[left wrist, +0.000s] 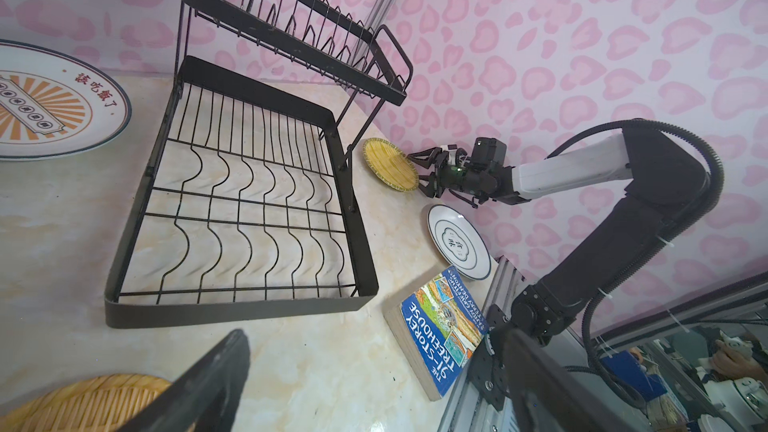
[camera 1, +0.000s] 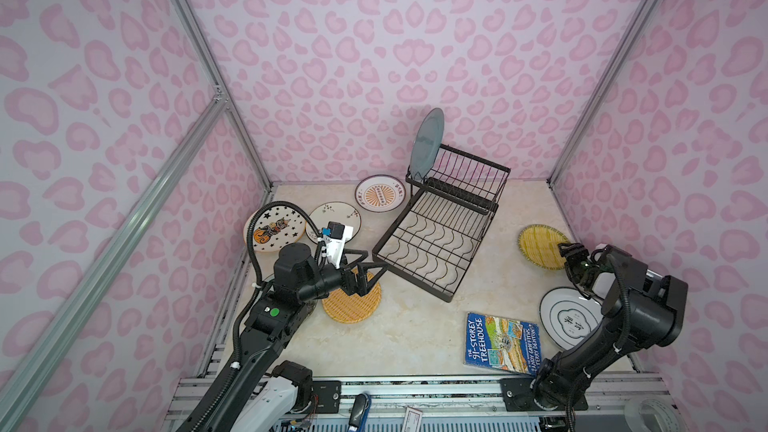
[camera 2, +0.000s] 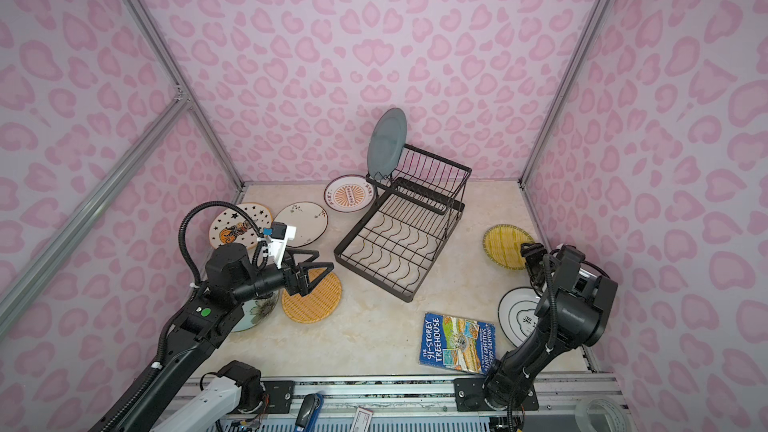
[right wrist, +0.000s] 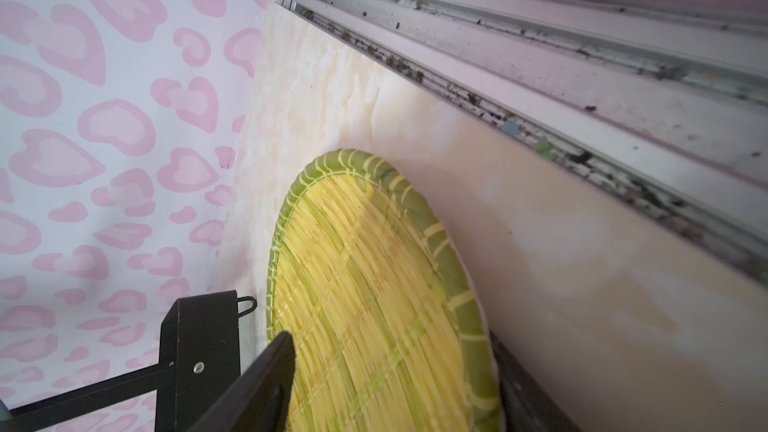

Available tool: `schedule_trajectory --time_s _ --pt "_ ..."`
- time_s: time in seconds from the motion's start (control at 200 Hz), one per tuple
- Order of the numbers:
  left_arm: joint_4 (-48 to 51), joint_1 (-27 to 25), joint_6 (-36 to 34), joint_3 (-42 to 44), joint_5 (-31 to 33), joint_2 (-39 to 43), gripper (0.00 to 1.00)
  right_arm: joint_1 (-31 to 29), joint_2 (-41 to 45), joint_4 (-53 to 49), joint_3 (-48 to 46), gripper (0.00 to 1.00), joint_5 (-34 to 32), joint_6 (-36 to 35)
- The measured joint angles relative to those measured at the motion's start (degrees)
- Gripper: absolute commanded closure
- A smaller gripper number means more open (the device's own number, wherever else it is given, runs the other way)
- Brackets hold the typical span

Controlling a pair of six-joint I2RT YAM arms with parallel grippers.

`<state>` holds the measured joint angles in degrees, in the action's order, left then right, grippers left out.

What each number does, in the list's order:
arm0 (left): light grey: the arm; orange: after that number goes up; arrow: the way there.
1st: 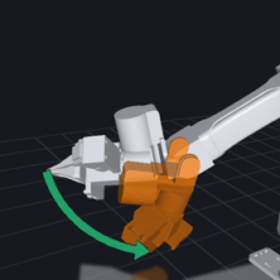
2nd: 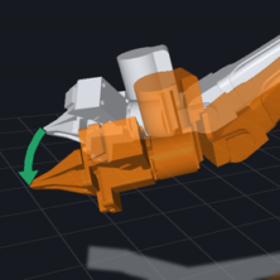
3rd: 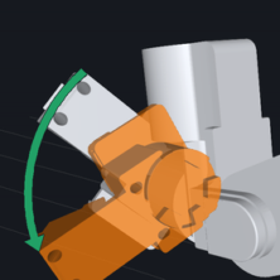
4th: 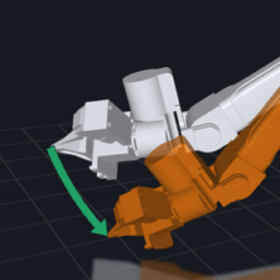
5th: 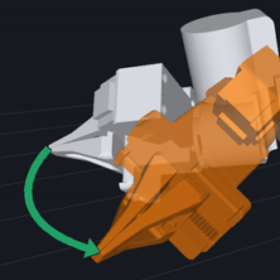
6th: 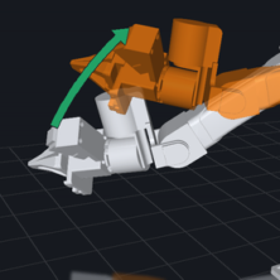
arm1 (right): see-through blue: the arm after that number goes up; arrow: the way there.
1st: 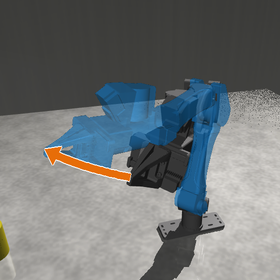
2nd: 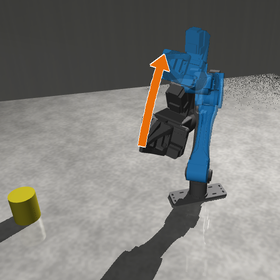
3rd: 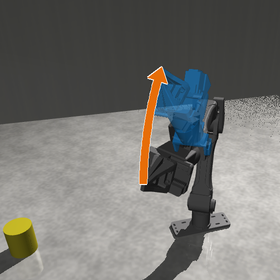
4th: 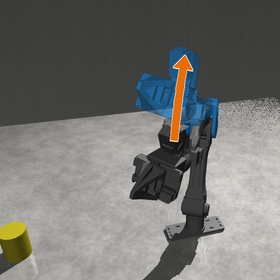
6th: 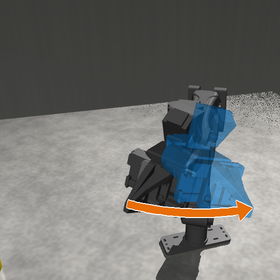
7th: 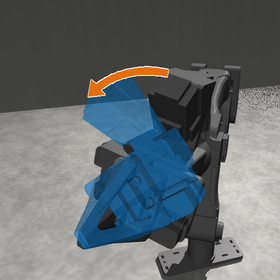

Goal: Load the plates into the dish rack
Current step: 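Reach the right gripper to the green-rimmed woven mat by the wall and grasp it, then lift the woven mat upright off the table with the right gripper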

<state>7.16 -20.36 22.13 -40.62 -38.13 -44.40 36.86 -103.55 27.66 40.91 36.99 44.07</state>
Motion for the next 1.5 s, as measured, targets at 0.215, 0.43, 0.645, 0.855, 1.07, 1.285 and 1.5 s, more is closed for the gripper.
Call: schedule_trajectory --time_s 0.215,0.43,0.645,0.855,1.07,1.285,1.5 --pt "0.0 0.0 -0.8 0.0 0.0 0.9 0.03 0.0 -2.4 2.4 -0.3 0.7 2.6 2.8" --pt "0.0 0.0 -1.2 0.0 0.7 2.1 0.03 0.0 -3.0 4.3 -1.1 0.9 4.1 5.1" --pt "0.1 0.1 -1.4 0.0 1.6 2.7 0.03 -0.1 -1.4 7.2 -2.6 1.0 5.4 7.0" --pt "0.2 0.4 -1.6 0.0 2.2 2.6 0.03 -0.2 5.9 9.5 -5.4 1.0 5.5 12.2" --pt "0.2 0.5 -1.6 0.1 2.6 2.3 0.03 -0.2 16.8 11.5 -5.9 1.0 4.5 18.5" --pt "0.2 0.5 -1.6 0.3 2.8 2.3 0.03 -1.1 25.6 12.2 -4.1 1.0 0.2 26.0" --pt "0.2 0.5 -1.6 0.3 3.7 2.6 0.03 -5.8 33.4 8.6 6.1 1.0 -3.8 27.9"
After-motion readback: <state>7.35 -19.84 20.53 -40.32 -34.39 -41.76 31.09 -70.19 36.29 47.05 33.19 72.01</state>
